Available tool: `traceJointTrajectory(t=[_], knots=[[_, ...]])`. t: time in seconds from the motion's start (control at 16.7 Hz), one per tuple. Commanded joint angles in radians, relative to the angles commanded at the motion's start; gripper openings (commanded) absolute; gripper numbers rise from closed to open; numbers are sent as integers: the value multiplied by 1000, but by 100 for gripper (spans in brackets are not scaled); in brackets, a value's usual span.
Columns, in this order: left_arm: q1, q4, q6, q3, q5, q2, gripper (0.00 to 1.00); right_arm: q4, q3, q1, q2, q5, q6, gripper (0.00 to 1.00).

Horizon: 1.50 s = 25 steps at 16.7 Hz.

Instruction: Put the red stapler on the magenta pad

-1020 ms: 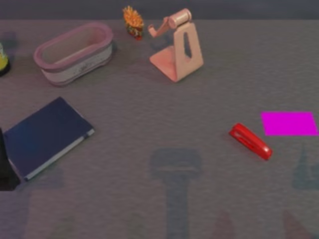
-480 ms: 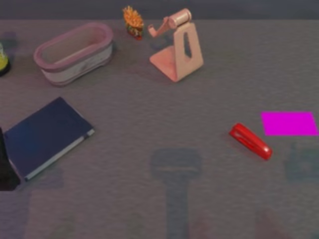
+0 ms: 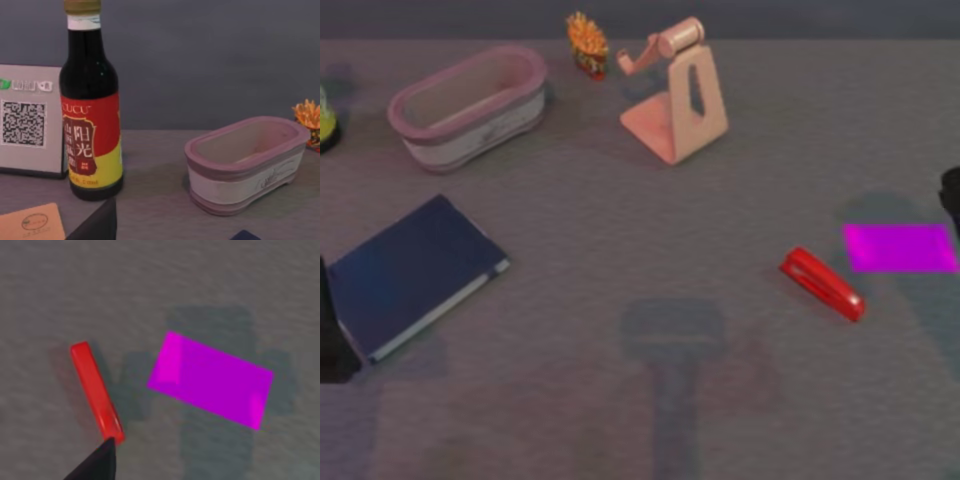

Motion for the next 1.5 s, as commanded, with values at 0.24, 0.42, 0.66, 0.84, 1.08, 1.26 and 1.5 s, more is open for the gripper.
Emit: traceJointTrajectory(t=[0.24, 0.42, 0.66, 0.84, 1.08, 1.26, 1.5], knots=[[0, 0, 0, 0, 0, 0, 100, -246, 341, 77, 434, 2, -64, 100], [0, 0, 0, 0, 0, 0, 100, -401, 560, 127, 690, 3, -106, 100], [0, 0, 0, 0, 0, 0, 100, -544, 794, 178, 923, 1, -147, 100], [0, 0, 0, 0, 0, 0, 100, -596, 891, 198, 1018, 0, -163, 100], [0, 0, 0, 0, 0, 0, 100, -603, 906, 201, 1033, -1, -166, 100], [0, 0, 0, 0, 0, 0, 100, -598, 901, 196, 1032, 0, -165, 100], [0, 0, 0, 0, 0, 0, 100, -484, 811, 200, 1059, 0, -166, 100]])
